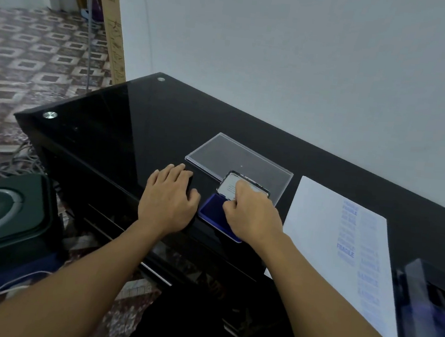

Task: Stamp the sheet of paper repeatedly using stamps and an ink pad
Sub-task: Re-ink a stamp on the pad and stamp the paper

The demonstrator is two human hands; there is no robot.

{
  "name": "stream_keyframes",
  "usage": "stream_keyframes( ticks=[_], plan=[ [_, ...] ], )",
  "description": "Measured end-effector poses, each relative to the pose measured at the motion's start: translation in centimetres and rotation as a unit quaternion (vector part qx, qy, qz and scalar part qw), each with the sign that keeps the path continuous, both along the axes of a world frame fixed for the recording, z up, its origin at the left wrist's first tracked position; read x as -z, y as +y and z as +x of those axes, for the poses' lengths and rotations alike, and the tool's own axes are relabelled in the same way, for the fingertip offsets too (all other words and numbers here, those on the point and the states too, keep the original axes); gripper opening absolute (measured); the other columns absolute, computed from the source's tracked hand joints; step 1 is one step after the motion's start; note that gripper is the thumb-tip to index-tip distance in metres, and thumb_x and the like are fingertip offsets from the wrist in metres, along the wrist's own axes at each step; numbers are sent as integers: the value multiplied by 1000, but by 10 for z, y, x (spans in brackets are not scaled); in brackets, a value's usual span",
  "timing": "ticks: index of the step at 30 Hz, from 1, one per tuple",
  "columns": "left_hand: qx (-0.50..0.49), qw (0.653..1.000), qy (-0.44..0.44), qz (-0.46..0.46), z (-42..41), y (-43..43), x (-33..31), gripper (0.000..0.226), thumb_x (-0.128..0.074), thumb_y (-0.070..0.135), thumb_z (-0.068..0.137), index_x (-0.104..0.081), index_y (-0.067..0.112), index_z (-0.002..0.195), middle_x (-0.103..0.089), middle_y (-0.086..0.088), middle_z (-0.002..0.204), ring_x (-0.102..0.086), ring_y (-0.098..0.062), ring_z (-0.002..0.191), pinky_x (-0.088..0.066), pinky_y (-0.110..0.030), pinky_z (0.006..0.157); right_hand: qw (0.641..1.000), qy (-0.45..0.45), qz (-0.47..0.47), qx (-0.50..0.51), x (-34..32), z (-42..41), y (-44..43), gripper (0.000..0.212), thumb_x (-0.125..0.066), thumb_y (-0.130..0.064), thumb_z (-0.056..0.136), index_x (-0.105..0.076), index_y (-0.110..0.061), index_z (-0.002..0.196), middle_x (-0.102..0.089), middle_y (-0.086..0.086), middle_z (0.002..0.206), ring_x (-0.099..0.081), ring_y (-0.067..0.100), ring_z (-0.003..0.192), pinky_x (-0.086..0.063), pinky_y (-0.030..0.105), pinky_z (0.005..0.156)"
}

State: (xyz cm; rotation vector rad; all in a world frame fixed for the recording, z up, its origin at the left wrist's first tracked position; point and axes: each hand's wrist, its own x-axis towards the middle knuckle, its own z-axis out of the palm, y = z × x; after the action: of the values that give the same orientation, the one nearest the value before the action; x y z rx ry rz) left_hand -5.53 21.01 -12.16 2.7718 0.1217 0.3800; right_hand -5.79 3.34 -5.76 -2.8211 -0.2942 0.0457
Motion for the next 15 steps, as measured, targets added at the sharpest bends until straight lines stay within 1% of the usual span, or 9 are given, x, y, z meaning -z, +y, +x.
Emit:
stream_keyframes(
  ticks=[2, 4, 8, 12, 15],
  plan=[
    [3, 1000, 3, 3, 1, 1, 0, 51, -36, 43, 98, -44, 22, 144, -34, -2, 158, -23, -21, 148, -14, -45, 122, 1000, 8, -1, -6, -2, 3, 0, 9, -41, -30, 102, -40, -22, 97, -67, 6, 105, -59, 22, 85, -50, 35, 67],
    [9, 1000, 9, 11, 1, 2, 1, 50, -34, 42, 99, -42, 22, 145, -33, -2, 158, -21, -21, 148, -13, -45, 122, 1000, 11, 3, -11, -2, 3, 1, 8, -41, -30, 103, -40, -24, 98, -67, 6, 107, -59, 20, 86, -51, 34, 68],
    [14, 1000, 18, 19, 1, 2, 1, 50, -31, 41, 101, -39, 21, 146, -29, -3, 160, -18, -21, 149, -12, -46, 122, 1000, 5, 8, -5, -1, -4, 1, 8, -41, -30, 102, -38, -24, 96, -67, 7, 103, -62, 26, 85, -51, 37, 66],
    [19, 999, 22, 24, 1, 2, 0, 51, -29, 39, 102, -36, 20, 148, -27, -4, 161, -16, -22, 150, -11, -46, 122, 1000, -8, 0, -11, -2, -12, 0, 10, -40, -25, 101, -34, -23, 94, -69, 10, 101, -58, 26, 78, -46, 36, 64],
    [28, 999, 34, 29, 0, 2, -1, 52, -27, 39, 103, -33, 18, 150, -23, -6, 162, -13, -23, 151, -9, -47, 122, 1000, -10, -1, -11, -2, -15, 1, 9, -41, -25, 101, -35, -23, 95, -69, 10, 102, -60, 28, 81, -49, 38, 65]
  ],
)
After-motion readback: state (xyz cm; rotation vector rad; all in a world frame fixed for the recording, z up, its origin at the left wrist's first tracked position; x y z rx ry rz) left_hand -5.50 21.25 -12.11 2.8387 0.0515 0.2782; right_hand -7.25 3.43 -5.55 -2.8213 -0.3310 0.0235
